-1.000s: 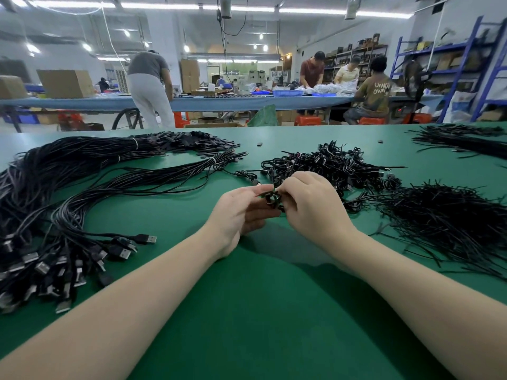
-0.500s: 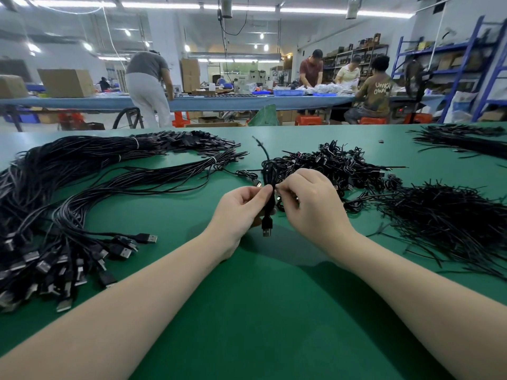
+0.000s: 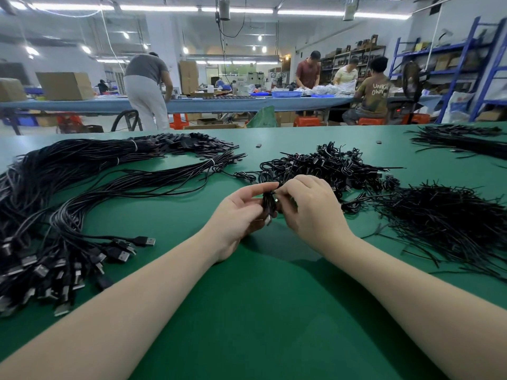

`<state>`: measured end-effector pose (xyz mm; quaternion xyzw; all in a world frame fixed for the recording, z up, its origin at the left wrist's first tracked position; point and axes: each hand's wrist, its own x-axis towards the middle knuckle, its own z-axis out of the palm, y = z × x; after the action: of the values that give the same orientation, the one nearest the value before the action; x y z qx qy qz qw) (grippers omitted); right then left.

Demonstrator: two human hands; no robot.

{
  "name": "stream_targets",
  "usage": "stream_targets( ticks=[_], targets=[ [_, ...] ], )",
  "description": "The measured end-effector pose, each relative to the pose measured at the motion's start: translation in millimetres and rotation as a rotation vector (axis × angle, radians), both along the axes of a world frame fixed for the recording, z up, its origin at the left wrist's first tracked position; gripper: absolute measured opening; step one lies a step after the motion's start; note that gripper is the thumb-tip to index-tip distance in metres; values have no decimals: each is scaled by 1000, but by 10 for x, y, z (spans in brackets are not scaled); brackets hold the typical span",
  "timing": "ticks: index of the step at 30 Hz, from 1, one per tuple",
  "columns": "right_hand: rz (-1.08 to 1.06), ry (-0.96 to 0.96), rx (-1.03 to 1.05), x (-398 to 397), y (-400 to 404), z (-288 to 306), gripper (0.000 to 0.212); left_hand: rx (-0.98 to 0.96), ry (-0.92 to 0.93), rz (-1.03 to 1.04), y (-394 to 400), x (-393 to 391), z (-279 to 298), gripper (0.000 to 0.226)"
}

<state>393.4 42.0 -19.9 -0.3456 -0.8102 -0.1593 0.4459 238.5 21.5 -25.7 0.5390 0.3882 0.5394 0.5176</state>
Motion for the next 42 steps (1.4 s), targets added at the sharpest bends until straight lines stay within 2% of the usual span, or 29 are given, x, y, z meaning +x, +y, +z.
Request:
stream_targets(
  ticks=[5, 9, 11, 16, 19, 22, 24, 28, 30, 33, 36, 38, 42],
  targets=[
    [17, 32, -17, 9, -2, 4, 4, 101, 20, 15, 2, -37, -62, 28],
    [23, 44, -18, -19, -12, 3, 4, 169, 132, 280, 46, -31, -88, 20],
    [31, 23, 4, -42, -22, 4, 6, 139, 70, 313, 44, -6, -76, 5],
    [30, -43, 128, -58, -62, 30, 10, 83, 37, 321, 67, -15, -75, 16],
    [6, -123, 224, -39, -70, 45, 12, -31, -22, 281, 56, -3, -24, 28],
    [-4, -180, 314, -52, -51, 52, 12, -80, -15, 173, 38, -42, 26, 17],
    [7, -146, 297, -59, -44, 31, 11, -81, -25, 91, 14, -68, 48, 5],
    [8, -34, 142, -12, -20, -29, 4, -92, 40, 92, 15, -66, 36, 41],
    [6, 1, 65, 6, -7, -42, 4, -25, 126, 95, 8, -64, -3, 49],
    [13, -27, 21, -6, -5, -52, 3, 122, 261, 177, 21, -50, -59, 29],
    [26, 1, 18, -26, -7, -20, 4, 138, 150, 163, 71, -39, -94, 17],
    [38, 13, 37, -35, -13, 1, 6, 144, 163, 145, 71, -14, -89, 8],
    [49, -66, 146, -24, -14, 39, 9, 47, 233, 175, 66, -5, -38, 40]
  ],
)
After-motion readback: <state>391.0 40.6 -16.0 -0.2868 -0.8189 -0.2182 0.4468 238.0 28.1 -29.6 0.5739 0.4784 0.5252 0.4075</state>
